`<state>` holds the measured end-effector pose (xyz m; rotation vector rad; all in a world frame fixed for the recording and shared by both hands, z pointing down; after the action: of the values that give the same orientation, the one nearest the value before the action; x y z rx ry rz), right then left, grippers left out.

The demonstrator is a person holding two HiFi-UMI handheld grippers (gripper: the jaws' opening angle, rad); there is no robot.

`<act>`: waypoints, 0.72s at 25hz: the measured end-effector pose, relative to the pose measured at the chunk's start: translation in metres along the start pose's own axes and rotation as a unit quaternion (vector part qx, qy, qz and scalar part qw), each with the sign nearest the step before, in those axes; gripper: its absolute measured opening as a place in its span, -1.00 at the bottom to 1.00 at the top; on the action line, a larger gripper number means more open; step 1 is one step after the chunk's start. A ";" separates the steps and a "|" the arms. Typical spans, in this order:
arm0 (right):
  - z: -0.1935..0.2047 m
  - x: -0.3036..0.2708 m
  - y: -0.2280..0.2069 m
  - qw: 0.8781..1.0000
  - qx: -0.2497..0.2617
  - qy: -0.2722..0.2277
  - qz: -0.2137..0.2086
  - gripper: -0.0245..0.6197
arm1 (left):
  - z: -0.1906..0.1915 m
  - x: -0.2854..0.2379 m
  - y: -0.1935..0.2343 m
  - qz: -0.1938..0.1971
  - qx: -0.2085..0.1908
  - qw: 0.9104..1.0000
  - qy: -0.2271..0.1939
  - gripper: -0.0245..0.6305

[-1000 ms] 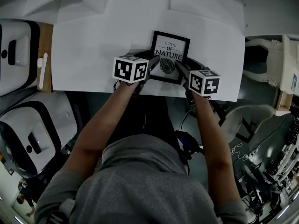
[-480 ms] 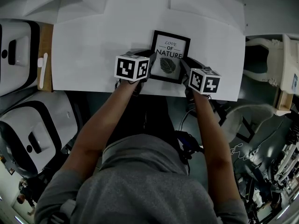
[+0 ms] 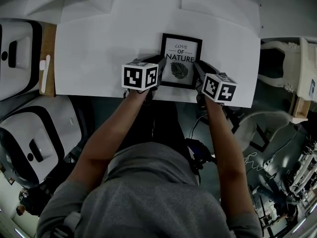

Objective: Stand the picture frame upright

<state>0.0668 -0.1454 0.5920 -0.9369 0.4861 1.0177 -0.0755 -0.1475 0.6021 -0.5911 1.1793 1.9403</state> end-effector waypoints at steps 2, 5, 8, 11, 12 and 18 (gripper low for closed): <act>-0.002 0.003 0.002 1.000 0.001 -0.006 -0.004 -0.62 | 0.001 0.002 -0.002 0.005 0.006 1.000 -0.006 -0.67; -0.005 0.008 0.002 1.000 0.002 -0.015 -0.005 -0.63 | -0.002 0.006 -0.006 0.001 0.001 1.000 -0.018 -0.67; -0.013 0.013 0.005 1.000 0.001 -0.028 -0.008 -0.63 | -0.011 0.011 -0.009 -0.001 -0.004 0.999 -0.034 -0.68; -0.024 0.022 0.007 0.999 0.003 -0.045 -0.013 -0.63 | -0.022 0.015 -0.016 0.008 -0.007 0.999 -0.042 -0.67; -0.028 0.024 0.007 0.999 0.005 -0.050 -0.014 -0.63 | -0.025 0.016 -0.019 0.010 -0.011 0.999 -0.044 -0.67; -0.054 0.040 0.015 0.996 0.024 -0.080 -0.012 -0.63 | -0.047 0.026 -0.030 0.001 -0.041 0.997 -0.068 -0.67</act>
<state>0.0763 -0.1676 0.5271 -0.8098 0.3620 1.0456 -0.0672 -0.1712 0.5459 -0.4918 1.0192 2.0053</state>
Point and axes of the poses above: the fingertips, and each gripper's own axes: x backward along the fingers, y to its left, z out of its underside, the point moved 1 cm from there along x, backward along the fingers, and after that the axes turned 1 degree about y, right-handed, at the moved point
